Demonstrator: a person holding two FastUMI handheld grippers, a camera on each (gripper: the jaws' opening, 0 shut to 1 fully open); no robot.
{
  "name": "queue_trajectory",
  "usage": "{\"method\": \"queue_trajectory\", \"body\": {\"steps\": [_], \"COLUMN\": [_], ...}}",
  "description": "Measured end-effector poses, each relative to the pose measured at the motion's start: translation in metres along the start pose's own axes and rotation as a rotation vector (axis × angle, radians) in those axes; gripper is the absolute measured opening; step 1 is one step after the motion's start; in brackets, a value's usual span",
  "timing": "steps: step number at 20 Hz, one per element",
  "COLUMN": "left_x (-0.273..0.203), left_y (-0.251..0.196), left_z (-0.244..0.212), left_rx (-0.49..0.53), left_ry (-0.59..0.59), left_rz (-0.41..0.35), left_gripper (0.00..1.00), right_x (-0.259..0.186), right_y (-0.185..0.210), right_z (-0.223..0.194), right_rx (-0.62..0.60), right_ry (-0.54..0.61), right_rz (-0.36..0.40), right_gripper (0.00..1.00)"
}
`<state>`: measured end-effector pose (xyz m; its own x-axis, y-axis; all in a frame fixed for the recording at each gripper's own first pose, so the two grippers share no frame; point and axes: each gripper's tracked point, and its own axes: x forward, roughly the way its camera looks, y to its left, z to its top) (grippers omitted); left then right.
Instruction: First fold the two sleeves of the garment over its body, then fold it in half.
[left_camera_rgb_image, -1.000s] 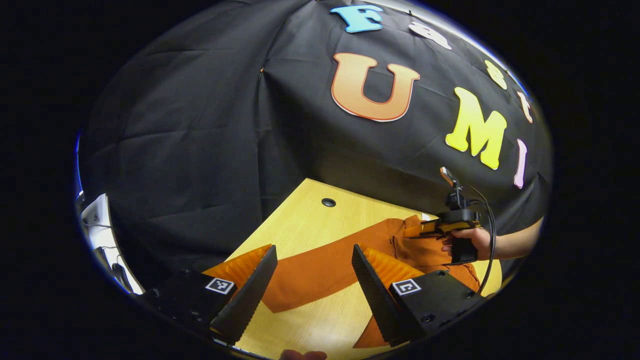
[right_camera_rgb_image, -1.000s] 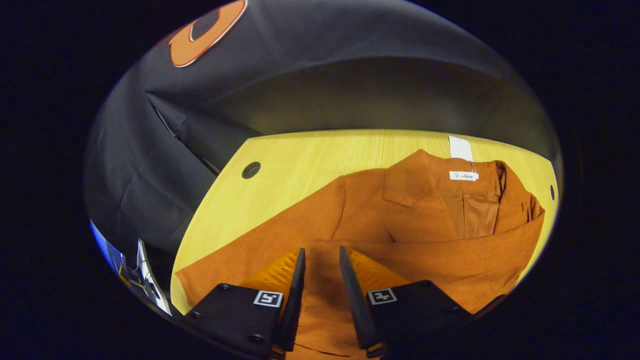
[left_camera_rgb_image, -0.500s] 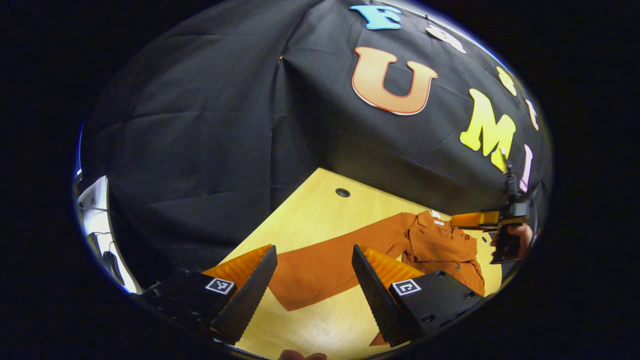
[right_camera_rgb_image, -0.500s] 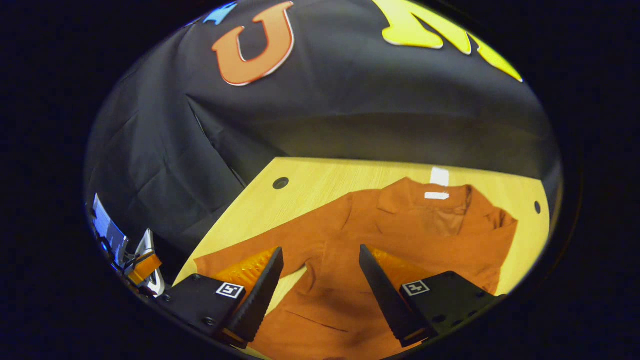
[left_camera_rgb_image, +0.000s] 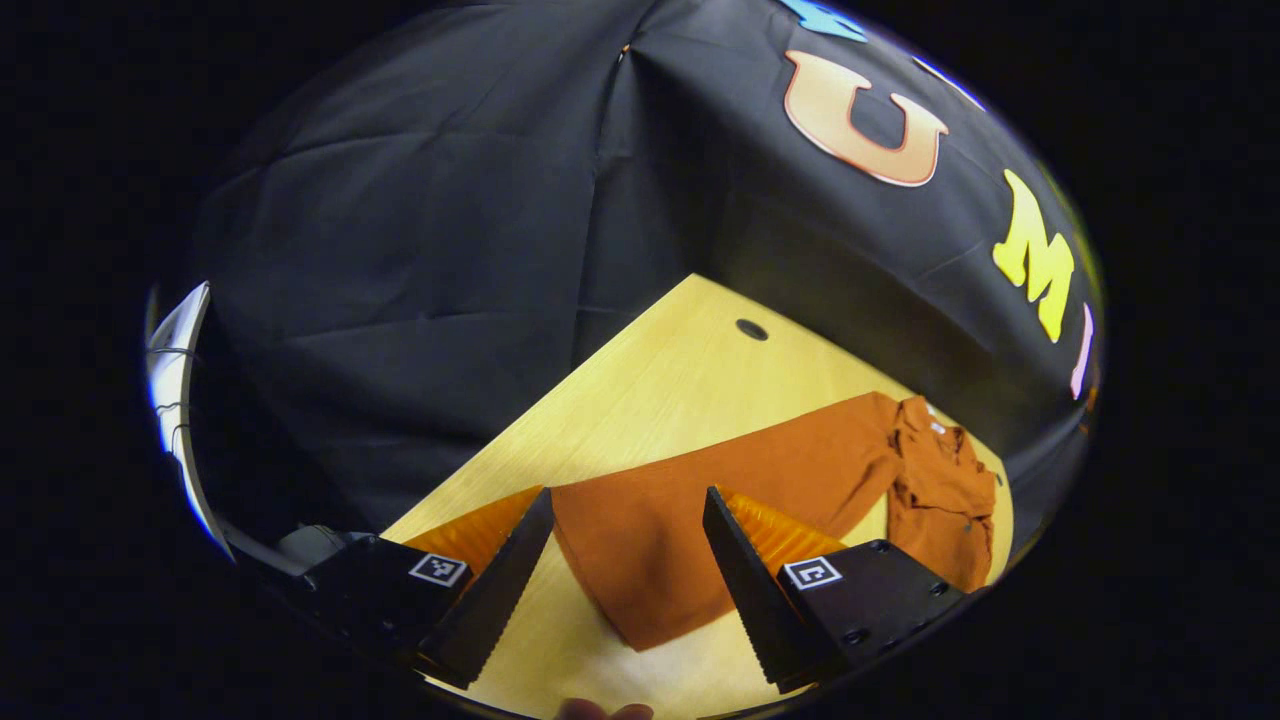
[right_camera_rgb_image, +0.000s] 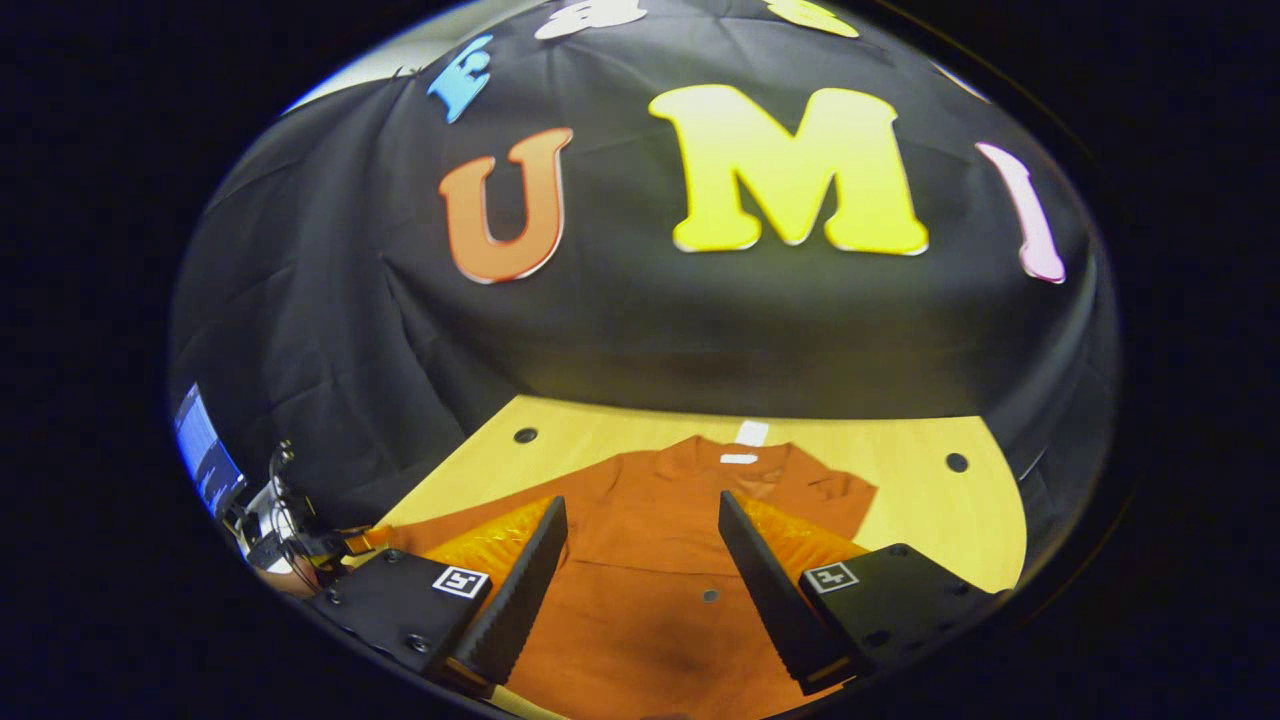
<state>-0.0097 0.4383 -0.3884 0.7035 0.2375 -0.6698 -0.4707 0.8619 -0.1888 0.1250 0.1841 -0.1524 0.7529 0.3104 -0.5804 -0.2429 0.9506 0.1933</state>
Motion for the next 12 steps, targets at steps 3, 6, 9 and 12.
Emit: {"method": "queue_trajectory", "body": {"steps": [3,6,9,12], "left_x": [0.016,0.015,0.017,0.014], "left_y": [0.007,0.012,0.014,0.013], "left_z": [-0.001,-0.004,-0.010,-0.009], "left_rx": [0.032,0.089,0.206,0.253], "left_ry": [0.009,0.017,0.022,-0.008], "left_rz": [0.034,0.054,0.065,0.070], "left_gripper": [0.99,0.97,1.00,0.97], "right_x": [-0.028,-0.054,-0.058,-0.065], "right_y": [-0.032,-0.056,-0.064,-0.072], "right_z": [0.018,0.026,0.018,0.006], "right_rx": [0.038,0.047,0.059,0.086], "right_ry": [-0.048,-0.078,-0.078,-0.055], "right_rz": [-0.058,-0.112,-0.136,-0.136], "right_gripper": [0.98,0.98,0.98,0.98]}}
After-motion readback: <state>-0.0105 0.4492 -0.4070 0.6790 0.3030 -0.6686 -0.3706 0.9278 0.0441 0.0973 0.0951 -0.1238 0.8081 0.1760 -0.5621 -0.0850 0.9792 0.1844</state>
